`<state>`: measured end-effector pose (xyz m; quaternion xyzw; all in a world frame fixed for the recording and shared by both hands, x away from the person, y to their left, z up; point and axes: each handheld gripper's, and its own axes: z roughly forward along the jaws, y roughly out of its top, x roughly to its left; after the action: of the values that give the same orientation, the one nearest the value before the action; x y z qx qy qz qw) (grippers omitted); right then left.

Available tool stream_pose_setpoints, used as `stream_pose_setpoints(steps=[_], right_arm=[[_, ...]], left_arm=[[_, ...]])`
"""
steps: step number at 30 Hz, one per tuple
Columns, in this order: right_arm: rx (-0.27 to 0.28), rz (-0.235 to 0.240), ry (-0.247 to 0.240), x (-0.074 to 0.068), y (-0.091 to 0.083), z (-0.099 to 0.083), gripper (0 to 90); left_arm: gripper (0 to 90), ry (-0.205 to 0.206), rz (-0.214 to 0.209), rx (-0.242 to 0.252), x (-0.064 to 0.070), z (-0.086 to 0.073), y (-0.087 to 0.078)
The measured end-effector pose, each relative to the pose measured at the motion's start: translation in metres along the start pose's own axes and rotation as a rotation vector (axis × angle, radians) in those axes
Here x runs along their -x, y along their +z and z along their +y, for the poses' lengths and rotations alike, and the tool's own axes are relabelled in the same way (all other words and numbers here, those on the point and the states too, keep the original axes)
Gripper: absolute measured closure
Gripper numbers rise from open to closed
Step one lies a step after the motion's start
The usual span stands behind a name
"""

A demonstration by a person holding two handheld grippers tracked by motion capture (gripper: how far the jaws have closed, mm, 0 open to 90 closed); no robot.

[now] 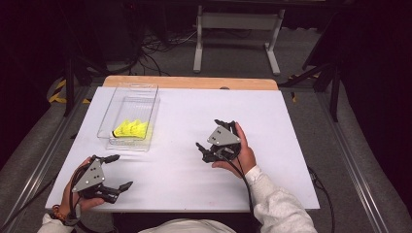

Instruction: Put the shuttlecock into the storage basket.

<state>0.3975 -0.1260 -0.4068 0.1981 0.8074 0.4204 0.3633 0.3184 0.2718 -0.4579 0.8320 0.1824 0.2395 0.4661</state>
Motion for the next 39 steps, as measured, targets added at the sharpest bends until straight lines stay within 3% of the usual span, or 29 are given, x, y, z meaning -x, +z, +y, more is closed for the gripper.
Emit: stream_pose_setpoints(steps=[39], right_arm=[[0.004,-0.056,-0.001,0.004,-0.029,-0.024,6.6]], left_arm=[[6.6,-0.002,0.005,0.001,0.0,0.0,0.0]])
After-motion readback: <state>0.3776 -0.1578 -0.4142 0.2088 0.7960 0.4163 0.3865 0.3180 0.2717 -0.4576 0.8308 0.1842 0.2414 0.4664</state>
